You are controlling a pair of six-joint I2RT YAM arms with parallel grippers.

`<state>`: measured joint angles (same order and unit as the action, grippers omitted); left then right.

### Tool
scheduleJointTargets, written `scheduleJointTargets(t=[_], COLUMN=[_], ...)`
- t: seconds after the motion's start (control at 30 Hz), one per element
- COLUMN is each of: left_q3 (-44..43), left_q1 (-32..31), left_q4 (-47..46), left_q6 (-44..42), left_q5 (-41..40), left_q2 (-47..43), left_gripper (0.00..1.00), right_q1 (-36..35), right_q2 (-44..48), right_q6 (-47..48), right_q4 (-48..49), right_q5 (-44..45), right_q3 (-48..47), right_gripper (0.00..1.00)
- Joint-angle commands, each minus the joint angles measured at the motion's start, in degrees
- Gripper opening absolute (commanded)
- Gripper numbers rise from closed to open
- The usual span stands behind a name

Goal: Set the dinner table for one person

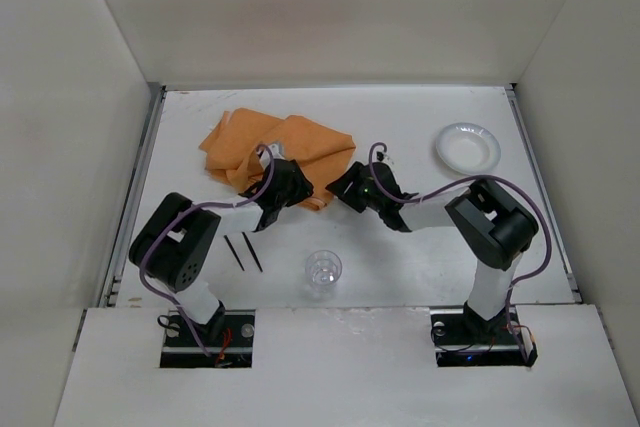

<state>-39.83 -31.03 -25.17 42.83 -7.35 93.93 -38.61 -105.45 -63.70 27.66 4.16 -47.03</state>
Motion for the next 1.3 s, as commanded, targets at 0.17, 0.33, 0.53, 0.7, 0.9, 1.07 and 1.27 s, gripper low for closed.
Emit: scheduleJointTargets(t=[0.17, 0.33, 0.53, 0.7, 0.9, 1.07, 1.27], left_q3=[5.20, 6.52, 11.08, 11.71, 6.70, 6.52, 10.47], left_q1=[0.31, 2.33, 3.83, 5.05, 6.11, 2.86, 3.12], left_q4=[3.63, 1.97, -6.79, -6.14, -2.25, -2.69, -2.17], left_q6=[-3.19, -3.28, -1.26, -2.40, -1.61, -0.55, -0.64], left_q5=[-8.55, -11.36, -12.60, -14.26, -10.76, -6.80, -4.60], left_q2=[-4.62, -7.01, -9.72, -10.97, -2.01, -0.24, -4.80], left_gripper=[0.42, 0.48, 0.48, 0.45, 0.44, 0.26, 0.15], right_q1=[-0.72, -2.56, -3.36, -3.53, -5.90, -7.57, -7.84], right_q2=[1.30, -2.30, -1.35, 0.33, -3.35, -7.04, -9.42], right_q6=[-0.90, -1.68, -2.31, -1.51, -2.83, -4.85, -7.31], right_q4=[-1.99, -2.96, -2.26, -2.44, -2.26, -2.26, -0.60], right_q5=[-1.44, -2.32, -1.80, -2.05, -3.10, -4.25, -1.62], right_q3=[2.03, -1.57, -1.15, 1.14, -1.13, -5.35, -6.42], right_gripper=[0.61, 0.61, 0.60, 0.60, 0.60, 0.60, 0.59])
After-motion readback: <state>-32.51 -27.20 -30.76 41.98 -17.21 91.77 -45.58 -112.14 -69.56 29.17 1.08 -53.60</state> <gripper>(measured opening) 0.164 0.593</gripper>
